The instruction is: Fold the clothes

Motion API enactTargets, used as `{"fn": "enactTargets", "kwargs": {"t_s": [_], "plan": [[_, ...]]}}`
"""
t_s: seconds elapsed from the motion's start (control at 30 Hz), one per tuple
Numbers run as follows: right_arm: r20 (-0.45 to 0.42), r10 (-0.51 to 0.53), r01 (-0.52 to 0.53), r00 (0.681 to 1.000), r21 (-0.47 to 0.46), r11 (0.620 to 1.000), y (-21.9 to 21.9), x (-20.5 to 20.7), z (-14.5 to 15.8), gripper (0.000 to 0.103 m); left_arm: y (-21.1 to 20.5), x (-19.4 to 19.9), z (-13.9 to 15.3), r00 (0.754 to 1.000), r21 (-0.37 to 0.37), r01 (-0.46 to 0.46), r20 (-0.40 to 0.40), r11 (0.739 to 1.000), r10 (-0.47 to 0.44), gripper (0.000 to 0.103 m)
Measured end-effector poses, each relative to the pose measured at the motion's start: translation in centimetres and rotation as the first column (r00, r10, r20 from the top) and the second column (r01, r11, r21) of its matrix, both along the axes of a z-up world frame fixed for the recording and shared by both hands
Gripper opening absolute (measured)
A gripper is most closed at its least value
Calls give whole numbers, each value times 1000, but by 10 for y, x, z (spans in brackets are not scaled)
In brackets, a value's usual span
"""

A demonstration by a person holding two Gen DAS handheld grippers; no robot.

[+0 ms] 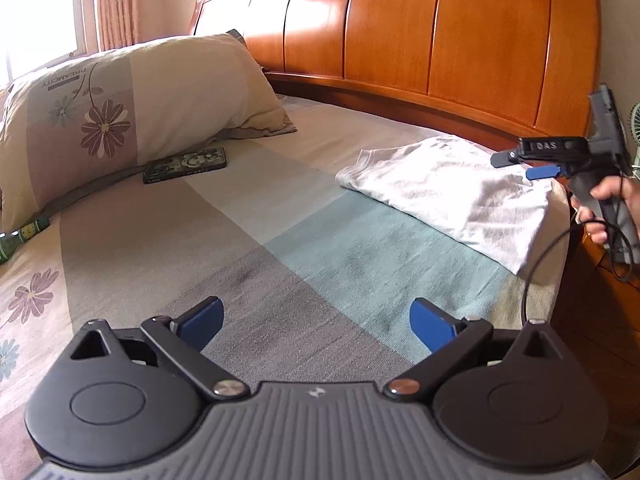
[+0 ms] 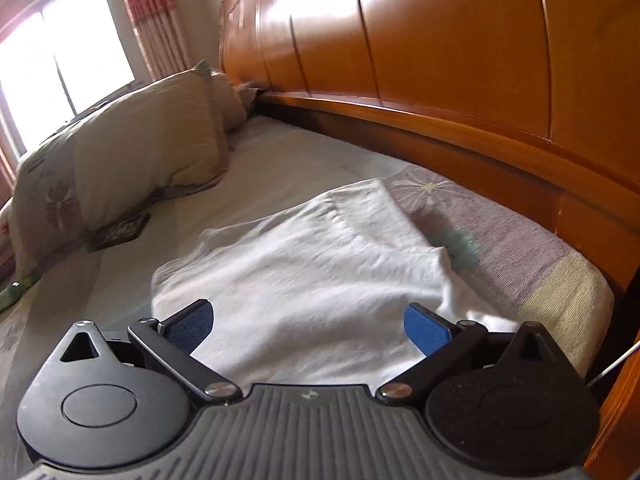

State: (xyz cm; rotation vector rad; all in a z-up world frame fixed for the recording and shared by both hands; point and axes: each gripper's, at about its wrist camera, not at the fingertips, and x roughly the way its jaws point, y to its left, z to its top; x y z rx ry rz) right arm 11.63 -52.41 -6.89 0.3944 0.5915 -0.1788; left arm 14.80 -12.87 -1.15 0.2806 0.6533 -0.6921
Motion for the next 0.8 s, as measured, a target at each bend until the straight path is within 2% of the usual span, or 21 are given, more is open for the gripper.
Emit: {"fn": "enactTargets", "kwargs": {"t_s": [0.1,0.13,0.2,0.37,0.6,0.8], "plan": [[-34,123,-122,992,22,992,34,-16,-6,103,1,-2,0,1000,-13,-2,-30,1000,1,99],[-72,139,-138,988,25,990,42,-17,-10,103,2,-5,1,1000,-10,-5,-30,1000,5,99],[-121,116,-114,986,20,993,55,-24,-18,103,4,-9,3,999,-4,-12,-31,1000,12,99],[-103,90,-84,991,60,995,78,-54,2,103,14,-21,10,999,-22,-30,-34,999,29,99],[-178,-7,10,984,17,1000,112,-89,25,103,13,-32,15,998,-60,-43,-50,997,40,99],[-204,0,-7,979,-36,999,137,-113,40,103,5,-45,21,998,-65,-27,-49,997,24,99]]}}
